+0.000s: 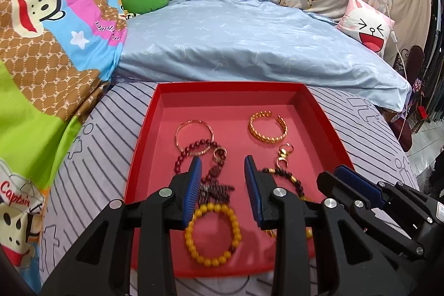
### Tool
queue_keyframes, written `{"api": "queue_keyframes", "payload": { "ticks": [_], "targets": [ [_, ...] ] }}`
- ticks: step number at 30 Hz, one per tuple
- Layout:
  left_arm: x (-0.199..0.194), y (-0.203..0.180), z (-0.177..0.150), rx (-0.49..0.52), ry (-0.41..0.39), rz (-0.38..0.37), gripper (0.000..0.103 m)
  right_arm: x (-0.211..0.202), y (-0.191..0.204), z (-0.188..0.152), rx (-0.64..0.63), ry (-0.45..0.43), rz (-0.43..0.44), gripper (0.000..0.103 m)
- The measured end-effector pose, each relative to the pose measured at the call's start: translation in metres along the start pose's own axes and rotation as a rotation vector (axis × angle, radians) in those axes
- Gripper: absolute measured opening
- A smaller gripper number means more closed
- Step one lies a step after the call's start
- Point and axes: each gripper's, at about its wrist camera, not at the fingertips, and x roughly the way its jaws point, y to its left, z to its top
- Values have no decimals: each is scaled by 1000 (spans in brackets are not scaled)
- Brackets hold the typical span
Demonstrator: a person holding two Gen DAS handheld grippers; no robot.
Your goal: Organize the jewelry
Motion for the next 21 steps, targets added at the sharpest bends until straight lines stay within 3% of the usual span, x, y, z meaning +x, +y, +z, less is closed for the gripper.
{"api": "queue_keyframes", "payload": {
  "ticks": [21],
  "targets": [
    [-37,-3,-50,-15,-27,55,31,-32,5,-48,-6,-14,-32,19]
  ]
}}
